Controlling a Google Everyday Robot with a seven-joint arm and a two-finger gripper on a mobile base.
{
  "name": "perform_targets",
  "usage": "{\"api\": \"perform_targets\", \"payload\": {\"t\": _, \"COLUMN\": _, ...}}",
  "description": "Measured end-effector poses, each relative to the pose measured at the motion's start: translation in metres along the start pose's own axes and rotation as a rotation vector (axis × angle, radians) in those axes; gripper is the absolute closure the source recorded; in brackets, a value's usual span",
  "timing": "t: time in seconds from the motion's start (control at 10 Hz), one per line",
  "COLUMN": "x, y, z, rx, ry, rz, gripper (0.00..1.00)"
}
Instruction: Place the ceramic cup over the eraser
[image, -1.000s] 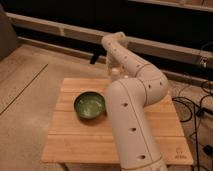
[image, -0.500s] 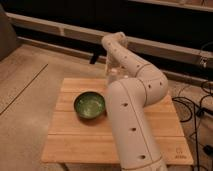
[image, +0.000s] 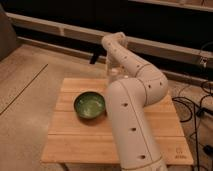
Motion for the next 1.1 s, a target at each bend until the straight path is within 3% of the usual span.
{"api": "perform_targets", "payload": {"t": 0.2, "x": 0.0000, "y": 0.0000, "z": 0.0000, "rx": 0.000, "ry": 0.000, "rz": 0.000, "gripper": 0.74}}
{"api": "perform_targets", "payload": {"t": 0.3, "x": 0.0000, "y": 0.0000, "z": 0.0000, "rx": 0.000, "ry": 0.000, "rz": 0.000, "gripper": 0.78}}
{"api": "perform_targets", "payload": {"t": 0.4, "x": 0.0000, "y": 0.0000, "z": 0.0000, "rx": 0.000, "ry": 0.000, "rz": 0.000, "gripper": 0.75}}
{"api": "perform_targets", "payload": {"t": 0.9, "x": 0.0000, "y": 0.0000, "z": 0.0000, "rx": 0.000, "ry": 0.000, "rz": 0.000, "gripper": 0.28}}
{"api": "perform_targets", "payload": {"t": 1.1, "x": -0.0001, "y": 0.0000, "z": 0.0000, "rx": 0.000, "ry": 0.000, "rz": 0.000, "gripper": 0.20}}
